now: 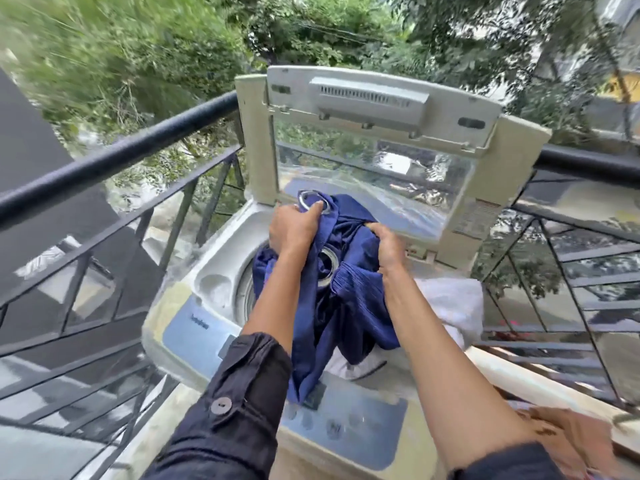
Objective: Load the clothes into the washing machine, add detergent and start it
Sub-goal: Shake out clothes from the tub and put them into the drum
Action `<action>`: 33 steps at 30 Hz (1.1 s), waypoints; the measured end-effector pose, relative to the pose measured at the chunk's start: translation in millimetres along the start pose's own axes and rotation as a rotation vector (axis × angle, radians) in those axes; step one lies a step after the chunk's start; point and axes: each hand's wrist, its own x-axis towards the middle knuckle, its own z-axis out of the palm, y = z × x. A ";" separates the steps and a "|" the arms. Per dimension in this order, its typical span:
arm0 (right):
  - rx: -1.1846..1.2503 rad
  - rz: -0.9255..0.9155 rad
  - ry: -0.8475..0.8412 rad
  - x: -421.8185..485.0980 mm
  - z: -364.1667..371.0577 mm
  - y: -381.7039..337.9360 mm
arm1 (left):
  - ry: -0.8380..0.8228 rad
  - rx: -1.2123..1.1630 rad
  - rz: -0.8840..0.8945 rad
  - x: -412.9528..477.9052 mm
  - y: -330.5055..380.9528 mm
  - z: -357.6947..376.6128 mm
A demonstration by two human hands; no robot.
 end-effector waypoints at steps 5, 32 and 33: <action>0.028 0.148 0.015 25.5 18.1 44.8 | 0.049 0.019 -0.083 16.3 -31.6 7.7; -0.172 0.412 -0.030 42.7 -3.3 97.7 | -0.183 -0.254 -0.382 17.8 -97.7 77.5; -0.175 0.407 -0.028 43.1 -5.6 97.2 | -0.184 -0.260 -0.384 15.9 -96.4 79.3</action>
